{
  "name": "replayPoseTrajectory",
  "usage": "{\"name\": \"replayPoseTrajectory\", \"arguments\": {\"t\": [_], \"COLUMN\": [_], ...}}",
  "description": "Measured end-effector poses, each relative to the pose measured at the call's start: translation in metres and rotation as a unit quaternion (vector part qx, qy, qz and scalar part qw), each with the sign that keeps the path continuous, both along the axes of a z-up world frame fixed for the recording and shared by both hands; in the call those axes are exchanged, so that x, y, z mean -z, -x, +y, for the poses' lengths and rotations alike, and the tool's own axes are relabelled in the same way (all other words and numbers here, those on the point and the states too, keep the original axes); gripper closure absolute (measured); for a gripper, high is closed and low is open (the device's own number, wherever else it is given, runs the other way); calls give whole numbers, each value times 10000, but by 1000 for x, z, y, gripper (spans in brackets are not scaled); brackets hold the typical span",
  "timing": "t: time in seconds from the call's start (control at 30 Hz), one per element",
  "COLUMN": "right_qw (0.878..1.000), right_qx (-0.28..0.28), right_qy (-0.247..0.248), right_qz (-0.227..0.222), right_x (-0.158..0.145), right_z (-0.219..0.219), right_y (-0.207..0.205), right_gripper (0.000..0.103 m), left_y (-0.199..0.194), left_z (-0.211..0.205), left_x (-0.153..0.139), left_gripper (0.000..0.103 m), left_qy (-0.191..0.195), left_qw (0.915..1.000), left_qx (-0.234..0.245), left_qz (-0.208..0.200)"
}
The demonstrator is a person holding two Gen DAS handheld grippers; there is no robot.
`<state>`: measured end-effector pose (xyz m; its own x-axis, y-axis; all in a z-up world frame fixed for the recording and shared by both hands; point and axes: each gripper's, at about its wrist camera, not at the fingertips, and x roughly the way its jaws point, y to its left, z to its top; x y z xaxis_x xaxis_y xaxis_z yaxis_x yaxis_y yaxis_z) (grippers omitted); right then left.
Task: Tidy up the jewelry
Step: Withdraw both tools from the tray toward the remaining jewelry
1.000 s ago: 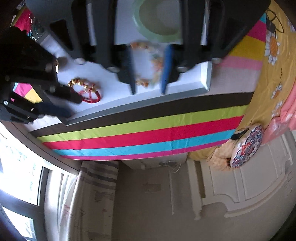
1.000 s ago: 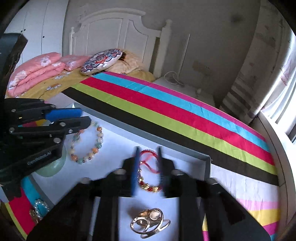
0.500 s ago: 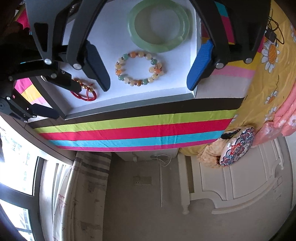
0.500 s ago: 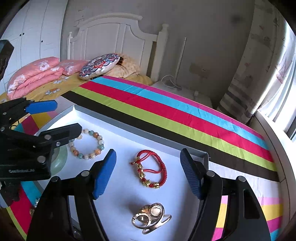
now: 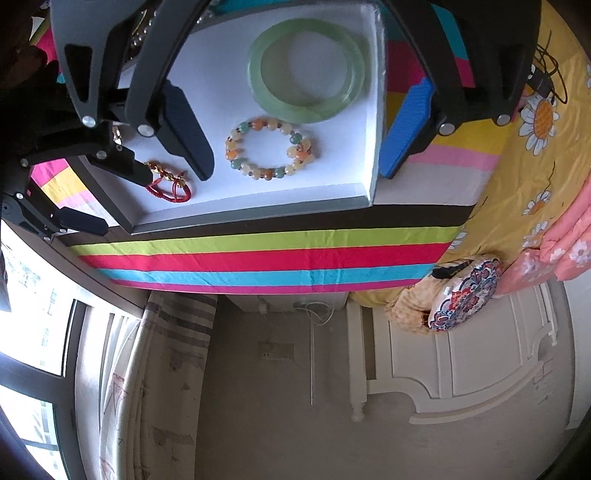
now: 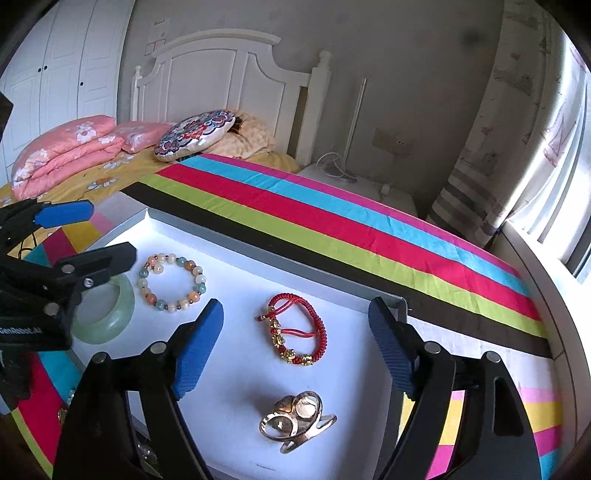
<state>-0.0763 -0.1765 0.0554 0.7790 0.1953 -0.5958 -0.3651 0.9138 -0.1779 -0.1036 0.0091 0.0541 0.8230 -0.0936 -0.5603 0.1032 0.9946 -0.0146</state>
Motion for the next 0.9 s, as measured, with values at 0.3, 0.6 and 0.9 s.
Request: {"name": "replayPoseTrajectory", "arguments": {"t": [0.3, 0.6, 0.9], "right_qw": [9992, 9939, 9917], "right_qx": [10, 213, 111], "right_qy": [-401, -1046, -1059], "right_qz": [-20, 263, 716], "right_x": [-12, -12, 20], "right_z": [-30, -98, -119], "right_y": [26, 66, 115], "right_gripper": [17, 17, 17], "left_y": [39, 87, 101], "left_z": [21, 45, 42], "left_x": [-7, 5, 31], "left_gripper": [3, 3, 3], "left_qy": [181, 313, -71], "left_qw": [9994, 9986, 9994], "left_qx": [-127, -185, -125], "left_qz": [-257, -378, -300]}}
